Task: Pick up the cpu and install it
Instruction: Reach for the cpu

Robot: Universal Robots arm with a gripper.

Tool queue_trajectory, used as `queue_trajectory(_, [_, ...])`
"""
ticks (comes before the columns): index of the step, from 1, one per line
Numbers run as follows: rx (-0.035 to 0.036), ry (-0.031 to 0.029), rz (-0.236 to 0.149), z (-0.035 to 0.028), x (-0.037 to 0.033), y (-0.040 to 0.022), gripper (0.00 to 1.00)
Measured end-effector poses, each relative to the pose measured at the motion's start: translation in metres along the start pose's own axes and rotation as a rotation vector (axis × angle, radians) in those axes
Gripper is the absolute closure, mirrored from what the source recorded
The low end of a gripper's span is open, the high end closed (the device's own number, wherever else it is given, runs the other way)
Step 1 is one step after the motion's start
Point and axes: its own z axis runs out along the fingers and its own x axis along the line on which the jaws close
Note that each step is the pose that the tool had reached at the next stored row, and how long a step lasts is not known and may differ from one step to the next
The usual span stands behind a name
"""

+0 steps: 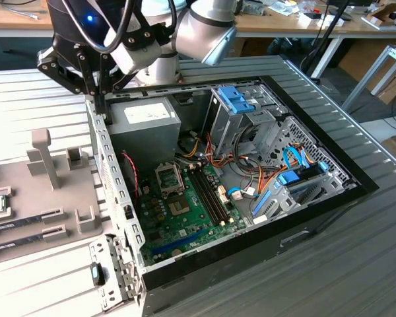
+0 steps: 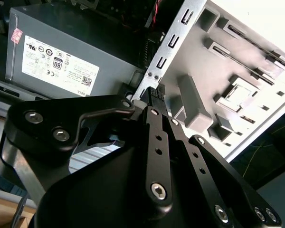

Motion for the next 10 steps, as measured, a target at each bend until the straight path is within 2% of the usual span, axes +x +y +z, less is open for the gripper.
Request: queue_trajectory(10, [0.0000, 0.0000, 0.000, 0.0000, 0.0057, -0.0004, 0.89])
